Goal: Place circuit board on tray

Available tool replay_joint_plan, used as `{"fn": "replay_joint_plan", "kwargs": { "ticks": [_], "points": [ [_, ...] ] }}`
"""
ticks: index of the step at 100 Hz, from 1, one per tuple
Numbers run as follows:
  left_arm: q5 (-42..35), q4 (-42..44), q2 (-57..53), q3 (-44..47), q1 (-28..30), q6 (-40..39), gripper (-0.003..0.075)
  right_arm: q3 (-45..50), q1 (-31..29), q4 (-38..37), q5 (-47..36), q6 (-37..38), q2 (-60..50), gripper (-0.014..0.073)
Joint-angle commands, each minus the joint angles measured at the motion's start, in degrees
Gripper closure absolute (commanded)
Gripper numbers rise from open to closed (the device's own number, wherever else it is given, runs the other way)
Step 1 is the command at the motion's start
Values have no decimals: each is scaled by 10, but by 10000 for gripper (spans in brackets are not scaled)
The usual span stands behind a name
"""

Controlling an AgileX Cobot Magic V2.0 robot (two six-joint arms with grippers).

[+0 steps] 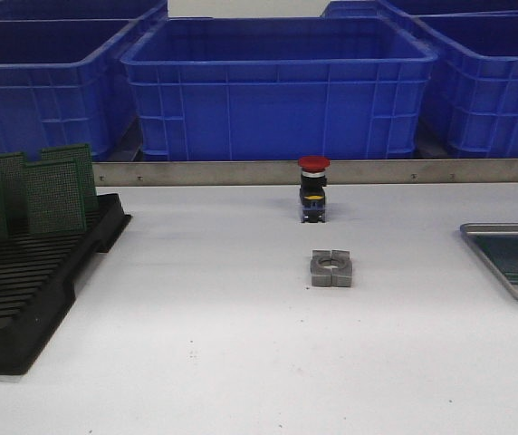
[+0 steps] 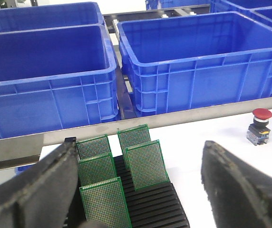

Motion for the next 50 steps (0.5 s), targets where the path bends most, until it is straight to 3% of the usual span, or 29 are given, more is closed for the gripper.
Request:
{"fn": "replay_joint_plan", "kwargs": {
  "ticks": [1,32,42,50],
  "points": [
    [-23,-12,-18,-6,2,-5,205,7,-1,41,-32,-4,-32,117],
    [-23,-12,-29,-4,2,-5,206,21,-1,67,-43,-4,-61,132],
    [-23,-12,-29,-4,2,-5,235,21,-1,67,-47,-4,-61,217],
    [-23,-12,-29,-4,2,-5,339,21,-1,67,-51,-4,-61,331]
  ]
}}
